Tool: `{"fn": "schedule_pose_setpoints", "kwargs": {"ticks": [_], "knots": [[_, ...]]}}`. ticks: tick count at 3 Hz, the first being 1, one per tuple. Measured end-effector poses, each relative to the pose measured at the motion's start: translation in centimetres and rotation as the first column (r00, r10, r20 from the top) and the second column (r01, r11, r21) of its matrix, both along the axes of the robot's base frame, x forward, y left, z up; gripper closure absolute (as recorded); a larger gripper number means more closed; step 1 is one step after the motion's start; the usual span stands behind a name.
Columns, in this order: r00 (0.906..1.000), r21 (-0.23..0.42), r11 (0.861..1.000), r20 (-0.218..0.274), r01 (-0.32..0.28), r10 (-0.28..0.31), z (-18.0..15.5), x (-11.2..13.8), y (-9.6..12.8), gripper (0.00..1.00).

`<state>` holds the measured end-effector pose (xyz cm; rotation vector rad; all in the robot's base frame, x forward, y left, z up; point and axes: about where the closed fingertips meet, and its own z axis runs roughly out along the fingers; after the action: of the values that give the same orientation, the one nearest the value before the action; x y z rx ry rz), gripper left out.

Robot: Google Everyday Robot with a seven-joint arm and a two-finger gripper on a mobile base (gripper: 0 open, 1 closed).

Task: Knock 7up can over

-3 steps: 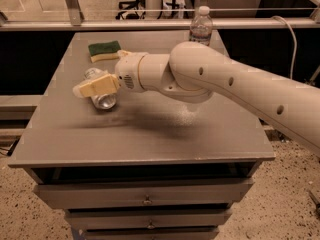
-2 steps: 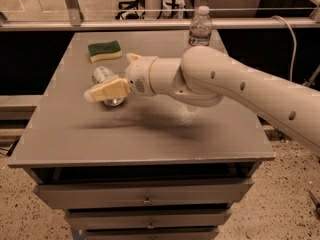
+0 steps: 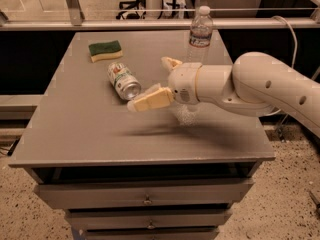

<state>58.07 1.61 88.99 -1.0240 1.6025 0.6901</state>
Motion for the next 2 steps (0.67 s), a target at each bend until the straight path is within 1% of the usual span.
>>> {"fn": "schedule_pose_setpoints", "kwargs": {"ticks": [1, 2], "knots": [[1.0000, -0.042, 0.999, 0.000, -0.010, 0.010, 0.0, -2.0, -5.0, 0.00], [0.9996, -0.030, 1.000, 0.029, -0.002, 0.003, 0.8, -2.7, -6.4, 0.00]]}}
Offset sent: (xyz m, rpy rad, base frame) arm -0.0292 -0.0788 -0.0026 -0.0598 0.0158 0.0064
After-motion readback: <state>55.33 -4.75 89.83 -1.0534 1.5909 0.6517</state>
